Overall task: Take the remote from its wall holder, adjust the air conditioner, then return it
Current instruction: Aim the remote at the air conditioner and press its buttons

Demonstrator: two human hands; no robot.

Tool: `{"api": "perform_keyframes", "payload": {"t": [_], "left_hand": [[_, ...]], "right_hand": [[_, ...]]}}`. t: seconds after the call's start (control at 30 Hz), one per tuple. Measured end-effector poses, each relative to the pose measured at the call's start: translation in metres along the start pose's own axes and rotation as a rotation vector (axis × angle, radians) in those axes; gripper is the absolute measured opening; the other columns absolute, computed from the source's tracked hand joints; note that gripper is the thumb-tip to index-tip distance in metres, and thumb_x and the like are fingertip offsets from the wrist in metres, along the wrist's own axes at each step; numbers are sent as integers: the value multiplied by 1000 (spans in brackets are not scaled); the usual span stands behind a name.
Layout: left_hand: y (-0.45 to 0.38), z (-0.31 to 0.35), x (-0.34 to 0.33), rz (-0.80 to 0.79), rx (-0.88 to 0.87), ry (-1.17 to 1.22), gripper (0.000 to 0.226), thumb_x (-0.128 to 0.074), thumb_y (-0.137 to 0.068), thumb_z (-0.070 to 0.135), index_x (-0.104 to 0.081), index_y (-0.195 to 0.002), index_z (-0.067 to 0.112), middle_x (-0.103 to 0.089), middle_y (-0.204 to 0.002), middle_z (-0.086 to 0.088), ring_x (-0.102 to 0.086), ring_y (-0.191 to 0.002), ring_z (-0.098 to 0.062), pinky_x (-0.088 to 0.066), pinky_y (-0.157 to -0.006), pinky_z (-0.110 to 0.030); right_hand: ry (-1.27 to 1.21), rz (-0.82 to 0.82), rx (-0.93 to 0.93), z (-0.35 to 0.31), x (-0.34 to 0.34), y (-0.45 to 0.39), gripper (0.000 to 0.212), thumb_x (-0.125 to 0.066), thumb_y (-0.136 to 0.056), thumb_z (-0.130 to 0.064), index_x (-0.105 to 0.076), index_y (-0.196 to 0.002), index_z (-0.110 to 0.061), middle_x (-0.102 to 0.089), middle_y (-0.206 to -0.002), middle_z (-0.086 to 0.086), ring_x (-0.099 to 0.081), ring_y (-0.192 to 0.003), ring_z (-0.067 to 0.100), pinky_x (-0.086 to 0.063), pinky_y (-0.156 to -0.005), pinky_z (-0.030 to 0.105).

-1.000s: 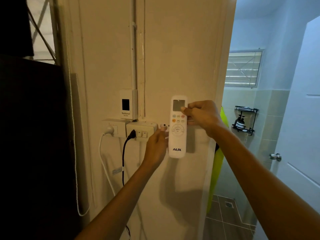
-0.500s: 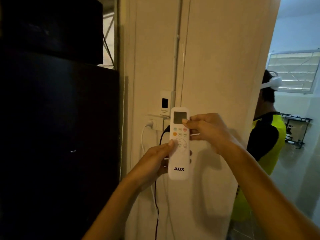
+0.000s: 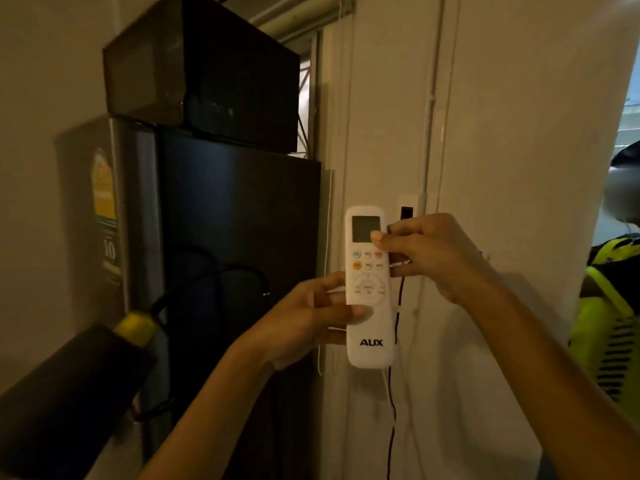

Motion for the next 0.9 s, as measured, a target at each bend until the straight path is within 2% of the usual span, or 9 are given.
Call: {"api": "perform_keyframes", "payload": {"t": [0.1, 0.2, 0.3, 0.4, 0.47, 0.57, 0.7, 0.8, 0.9], "left_hand": [[37, 7, 19, -7, 4, -5, 46, -56, -86, 1, -51, -126, 22, -66, -122, -7, -64, -110, -22, -52, -92, -46], [74, 15, 39, -5, 11, 11, 41, -55, -85, -1, -56, -116, 26, -70, -114, -3, -66, -106, -20, -58, -84, -37], [111, 19, 57, -2, 8, 23, 41, -54, -86, -3, -56, -118, 23, -69, -116, -6, -65, -107, -22, -57, -85, -39], [142, 19, 71, 12, 8, 34, 42, -53, -86, -3, -55, -118, 23, -70, -114, -4, -66, -107, -21, -57, -85, -39], [157, 19, 79, 26, 2, 40, 41, -54, -86, -2, -55, -116, 25, -72, -110, -1, -66, -105, -19, -58, -83, -37], [174, 25, 92, 58, -10, 56, 42, -58, -80, 4, -55, -116, 25, -72, -109, -1, -66, -106, -19, -58, -83, -38], [189, 37, 106, 89, -27, 68, 53, -60, -77, 6, -49, -127, 20, -66, -121, -9, -63, -111, -24, -53, -90, -46], [196, 43, 113, 72, -46, 84, 49, -60, -74, 8, -52, -120, 24, -69, -116, -4, -64, -109, -23, -55, -88, -43], [199, 48, 116, 57, -40, 110, 48, -59, -75, 7, -53, -119, 25, -68, -117, -5, -64, -109, -24, -57, -85, -41]], "right_hand": [[26, -5, 3, -17, -32, 17, 9, -67, -80, -17, -62, -73, -21, -68, -75, -5, -69, -65, 7, -59, -55, 23], [10, -3, -3, -34, -66, 35, 9, -67, -80, -19, -62, -73, -21, -68, -76, -6, -69, -65, 6, -58, -54, 21], [-5, 8, -25, -47, -98, 54, 5, -67, -80, -22, -65, -82, -18, -70, -82, -3, -69, -71, 7, -59, -58, 22], [-63, 10, -70, -55, -129, 74, 21, -66, -81, -24, -66, -99, -13, -71, -86, -3, -69, -71, 6, -58, -56, 19], [-107, 30, -95, -58, -146, 87, 23, -62, -83, -26, -64, -103, -14, -69, -86, -6, -68, -71, 5, -57, -53, 17], [-148, 36, -132, -60, -166, 105, 26, -58, -86, -26, -63, -107, -13, -69, -98, 0, -68, -82, 11, -58, -59, 22], [-189, -60, -166, -59, -185, 120, 28, -56, -87, -23, -62, -113, -14, -70, -107, 2, -69, -90, 14, -59, -68, 28], [-249, -169, -174, -59, -192, 122, 30, -57, -87, -18, -60, -117, -15, -69, -110, 1, -68, -94, 14, -59, -68, 26], [-308, -264, -169, -60, -194, 119, 34, -60, -84, -12, -58, -118, -17, -69, -112, 1, -69, -97, 17, -60, -73, 30]]}}
Point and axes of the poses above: each hand's wrist, its own y-axis away from the middle knuckle, its own x-axis out of the back of the hand, z = x × y, the point moved 2 cm from there along -y, towards the middle knuckle
